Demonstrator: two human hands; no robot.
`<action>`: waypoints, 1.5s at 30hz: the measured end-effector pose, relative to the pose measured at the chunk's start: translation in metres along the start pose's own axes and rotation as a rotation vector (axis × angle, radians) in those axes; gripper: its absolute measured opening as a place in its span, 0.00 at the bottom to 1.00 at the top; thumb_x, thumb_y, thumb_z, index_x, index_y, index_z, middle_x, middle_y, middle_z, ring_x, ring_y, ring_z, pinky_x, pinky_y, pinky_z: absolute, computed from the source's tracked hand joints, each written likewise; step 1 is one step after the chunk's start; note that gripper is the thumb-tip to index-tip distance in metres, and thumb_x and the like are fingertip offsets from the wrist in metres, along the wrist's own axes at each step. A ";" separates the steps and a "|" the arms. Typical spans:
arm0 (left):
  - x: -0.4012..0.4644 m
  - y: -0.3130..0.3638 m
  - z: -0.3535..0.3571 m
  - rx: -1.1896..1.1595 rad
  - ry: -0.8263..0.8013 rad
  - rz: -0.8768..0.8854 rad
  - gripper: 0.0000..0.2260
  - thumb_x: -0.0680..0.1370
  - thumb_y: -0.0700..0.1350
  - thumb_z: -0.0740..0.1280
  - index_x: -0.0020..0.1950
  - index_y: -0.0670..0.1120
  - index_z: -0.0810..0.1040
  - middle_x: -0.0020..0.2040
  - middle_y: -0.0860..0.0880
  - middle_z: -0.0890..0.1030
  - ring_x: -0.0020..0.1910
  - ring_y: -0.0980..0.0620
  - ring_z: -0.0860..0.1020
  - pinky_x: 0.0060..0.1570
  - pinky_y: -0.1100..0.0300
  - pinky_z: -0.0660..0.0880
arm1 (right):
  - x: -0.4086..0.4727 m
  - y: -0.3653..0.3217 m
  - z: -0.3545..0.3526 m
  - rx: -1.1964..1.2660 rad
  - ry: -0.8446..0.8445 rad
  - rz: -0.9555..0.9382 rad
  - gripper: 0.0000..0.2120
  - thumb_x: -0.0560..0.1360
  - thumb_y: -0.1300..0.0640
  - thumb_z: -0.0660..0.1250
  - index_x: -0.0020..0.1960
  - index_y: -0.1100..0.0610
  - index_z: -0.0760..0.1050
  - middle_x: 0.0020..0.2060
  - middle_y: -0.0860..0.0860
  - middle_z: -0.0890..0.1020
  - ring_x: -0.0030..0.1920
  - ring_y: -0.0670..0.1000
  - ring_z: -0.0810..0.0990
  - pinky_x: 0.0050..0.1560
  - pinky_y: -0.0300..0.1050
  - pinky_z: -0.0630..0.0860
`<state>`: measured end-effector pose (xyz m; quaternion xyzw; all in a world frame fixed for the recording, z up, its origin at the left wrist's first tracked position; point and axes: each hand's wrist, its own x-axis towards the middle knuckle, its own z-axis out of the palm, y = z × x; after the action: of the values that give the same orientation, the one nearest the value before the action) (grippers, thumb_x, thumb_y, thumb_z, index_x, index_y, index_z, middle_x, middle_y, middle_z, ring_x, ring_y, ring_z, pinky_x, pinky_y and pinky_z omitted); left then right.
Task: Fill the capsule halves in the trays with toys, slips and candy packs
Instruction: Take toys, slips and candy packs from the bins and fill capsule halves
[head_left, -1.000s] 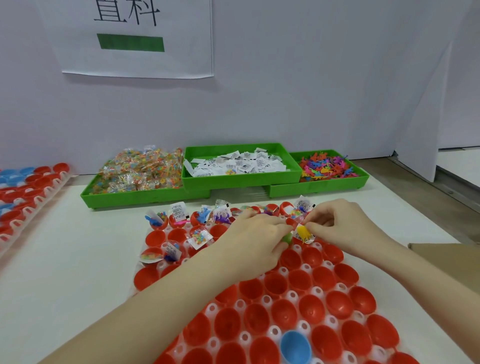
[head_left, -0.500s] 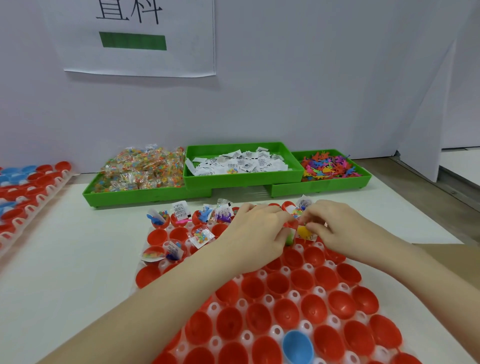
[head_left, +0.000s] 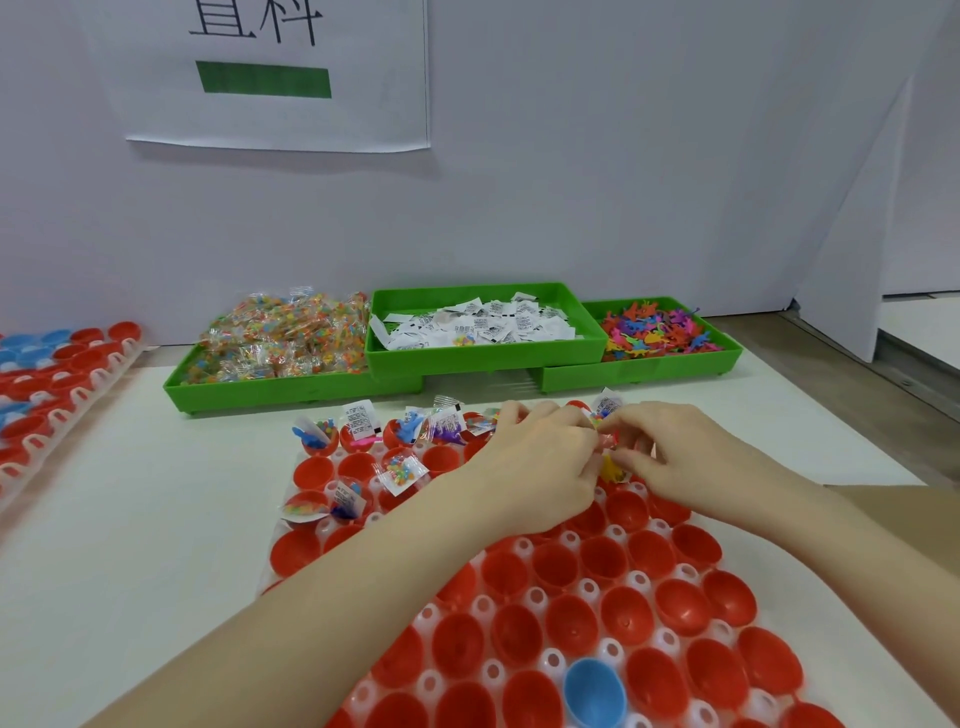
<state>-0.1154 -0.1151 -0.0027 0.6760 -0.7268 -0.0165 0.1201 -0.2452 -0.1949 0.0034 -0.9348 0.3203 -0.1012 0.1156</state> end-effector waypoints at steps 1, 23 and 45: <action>0.001 0.000 0.000 -0.012 -0.005 0.002 0.15 0.81 0.46 0.53 0.60 0.45 0.76 0.65 0.53 0.71 0.65 0.52 0.64 0.56 0.56 0.53 | -0.001 0.000 0.000 0.051 0.016 0.016 0.11 0.75 0.60 0.64 0.57 0.56 0.76 0.39 0.47 0.75 0.40 0.46 0.71 0.37 0.33 0.64; 0.005 -0.010 -0.005 -0.110 0.025 -0.098 0.16 0.77 0.41 0.55 0.63 0.46 0.73 0.66 0.50 0.67 0.65 0.52 0.59 0.58 0.54 0.50 | 0.004 -0.004 -0.004 -0.135 -0.138 -0.051 0.04 0.74 0.54 0.65 0.45 0.52 0.77 0.40 0.48 0.73 0.44 0.52 0.75 0.47 0.47 0.73; -0.077 -0.135 -0.068 -0.270 0.762 -0.450 0.09 0.75 0.33 0.63 0.50 0.41 0.81 0.49 0.45 0.80 0.48 0.47 0.76 0.51 0.60 0.67 | 0.007 0.004 -0.028 0.246 -0.089 0.116 0.10 0.60 0.49 0.78 0.37 0.43 0.78 0.34 0.42 0.82 0.30 0.34 0.75 0.31 0.28 0.69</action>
<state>0.0349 -0.0412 0.0260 0.7532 -0.4574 0.1129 0.4591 -0.2487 -0.2065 0.0298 -0.8971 0.3534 -0.0914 0.2489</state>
